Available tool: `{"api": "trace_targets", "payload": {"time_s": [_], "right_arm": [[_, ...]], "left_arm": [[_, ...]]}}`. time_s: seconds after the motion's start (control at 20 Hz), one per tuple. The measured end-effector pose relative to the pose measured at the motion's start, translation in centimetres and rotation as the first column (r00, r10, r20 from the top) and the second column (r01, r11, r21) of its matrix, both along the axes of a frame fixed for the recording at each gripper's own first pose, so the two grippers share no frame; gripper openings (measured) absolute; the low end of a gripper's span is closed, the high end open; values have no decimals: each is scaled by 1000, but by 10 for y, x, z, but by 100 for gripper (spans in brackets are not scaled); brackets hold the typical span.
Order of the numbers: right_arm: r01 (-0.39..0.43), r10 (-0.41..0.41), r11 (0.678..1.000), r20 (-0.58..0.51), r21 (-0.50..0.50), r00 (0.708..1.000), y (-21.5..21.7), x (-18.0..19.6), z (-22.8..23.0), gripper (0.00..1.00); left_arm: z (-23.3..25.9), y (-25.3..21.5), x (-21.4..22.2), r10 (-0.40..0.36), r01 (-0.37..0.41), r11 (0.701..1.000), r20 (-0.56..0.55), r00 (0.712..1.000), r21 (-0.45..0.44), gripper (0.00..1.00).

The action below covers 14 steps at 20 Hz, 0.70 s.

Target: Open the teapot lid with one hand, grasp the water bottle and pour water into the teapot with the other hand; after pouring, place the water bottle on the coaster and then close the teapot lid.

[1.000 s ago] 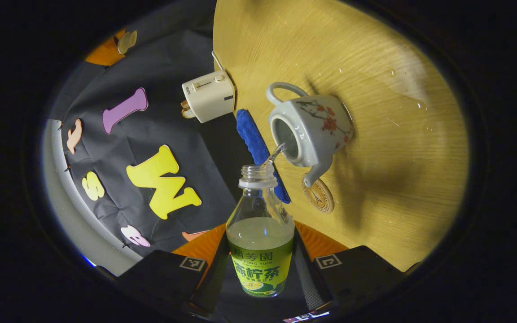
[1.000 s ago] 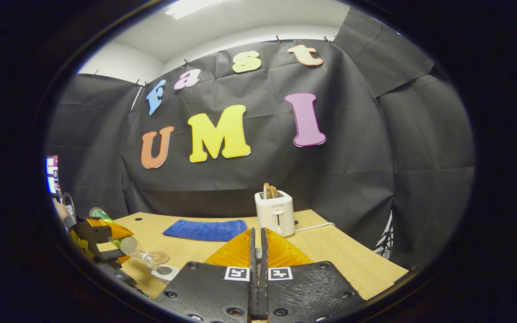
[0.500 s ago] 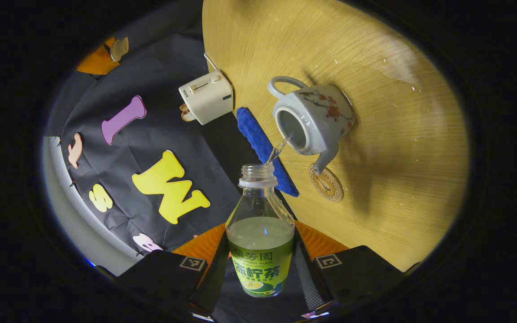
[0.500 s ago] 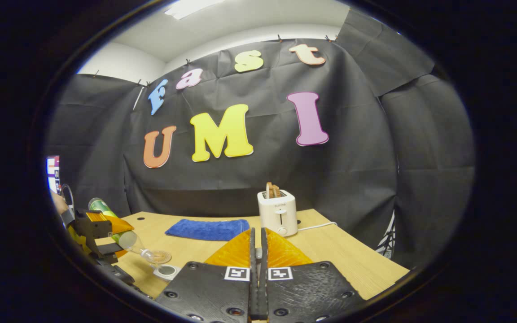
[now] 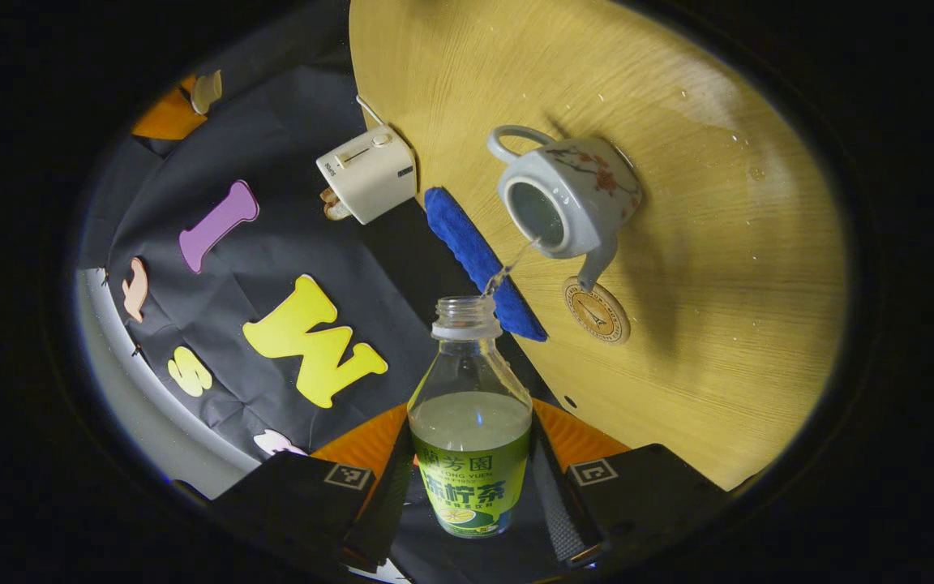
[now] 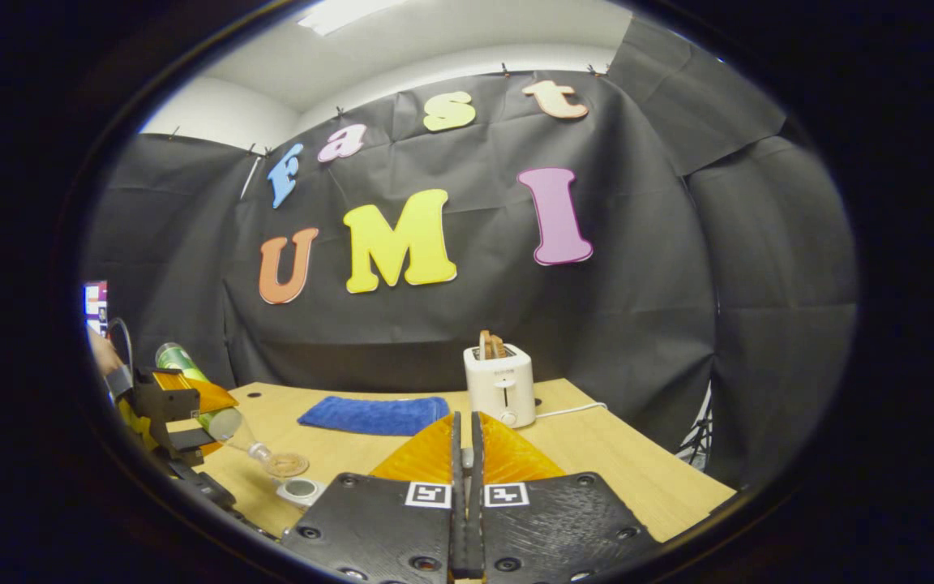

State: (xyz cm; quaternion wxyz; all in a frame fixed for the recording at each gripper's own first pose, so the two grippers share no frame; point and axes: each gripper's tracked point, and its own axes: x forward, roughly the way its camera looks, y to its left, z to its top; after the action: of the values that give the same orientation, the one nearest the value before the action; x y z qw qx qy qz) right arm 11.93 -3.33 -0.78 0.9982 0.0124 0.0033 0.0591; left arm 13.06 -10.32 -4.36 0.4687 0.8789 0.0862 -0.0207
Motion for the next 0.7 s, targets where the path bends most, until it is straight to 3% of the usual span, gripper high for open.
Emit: {"api": "trace_targets", "payload": {"time_s": [0.7], "right_arm": [[-22,22,1000,-9,-2,1000,7,-2,-1,0]], "left_arm": [[1,-8,0,-24,24,1000,14,1000,19,71]]}}
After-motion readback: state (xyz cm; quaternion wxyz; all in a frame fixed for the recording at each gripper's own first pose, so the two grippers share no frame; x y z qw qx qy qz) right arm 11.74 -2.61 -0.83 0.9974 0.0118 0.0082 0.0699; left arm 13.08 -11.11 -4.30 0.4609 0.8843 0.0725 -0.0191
